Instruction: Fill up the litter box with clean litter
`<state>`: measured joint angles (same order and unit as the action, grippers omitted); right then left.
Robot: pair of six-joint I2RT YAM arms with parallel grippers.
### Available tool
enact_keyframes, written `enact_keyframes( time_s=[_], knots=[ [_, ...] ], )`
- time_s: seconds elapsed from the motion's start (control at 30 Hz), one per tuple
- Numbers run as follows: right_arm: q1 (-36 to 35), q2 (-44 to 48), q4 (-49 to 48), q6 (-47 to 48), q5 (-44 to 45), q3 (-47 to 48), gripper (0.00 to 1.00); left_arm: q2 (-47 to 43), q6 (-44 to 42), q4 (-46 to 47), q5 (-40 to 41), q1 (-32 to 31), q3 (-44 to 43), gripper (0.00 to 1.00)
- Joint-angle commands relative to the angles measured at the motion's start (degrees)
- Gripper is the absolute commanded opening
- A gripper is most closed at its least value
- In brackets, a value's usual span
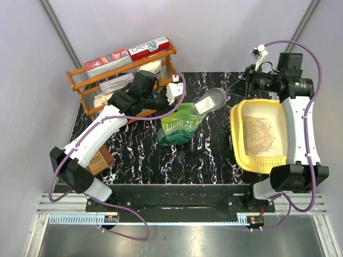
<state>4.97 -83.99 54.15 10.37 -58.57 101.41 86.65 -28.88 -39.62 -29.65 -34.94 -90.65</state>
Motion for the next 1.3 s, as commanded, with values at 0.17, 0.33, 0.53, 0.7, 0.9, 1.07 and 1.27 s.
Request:
enact_keyframes(
  time_s=[0.17, 0.33, 0.53, 0.7, 0.9, 1.07, 1.27],
  knots=[
    [-8.1, -2.9, -6.2, 5.1, 7.1, 1.7, 0.00, -2.3, -0.4, 5.2, -0.5, -0.7, -3.7, 0.00],
    [-11.5, -5.2, 0.9, 20.4, 10.6, 2.8, 0.00, -1.9, -0.1, 5.6, 0.1, -0.7, -4.5, 0.00],
    [-14.7, -4.2, 7.2, 32.8, 11.7, -1.6, 0.00, -2.0, 0.8, 6.4, 0.6, -0.7, -5.1, 0.00],
    [-19.1, -5.9, 2.9, 24.4, 15.1, -4.2, 0.00, -2.0, 1.1, 6.4, 0.2, -0.7, -6.4, 0.00],
    [-21.0, -12.9, -4.9, -3.0, 28.6, 0.2, 0.00, -4.2, 1.4, 6.3, 0.6, -0.7, -4.7, 0.00],
    [-24.5, -14.2, -5.5, -13.0, 42.8, 1.6, 0.00, -5.1, 2.6, 6.4, -0.8, -0.8, -3.7, 0.00],
    [-28.5, -12.7, -7.6, -16.0, 51.7, -3.8, 0.00, -5.3, 4.5, 7.4, -1.4, -1.0, -3.8, 0.00]
  ],
)
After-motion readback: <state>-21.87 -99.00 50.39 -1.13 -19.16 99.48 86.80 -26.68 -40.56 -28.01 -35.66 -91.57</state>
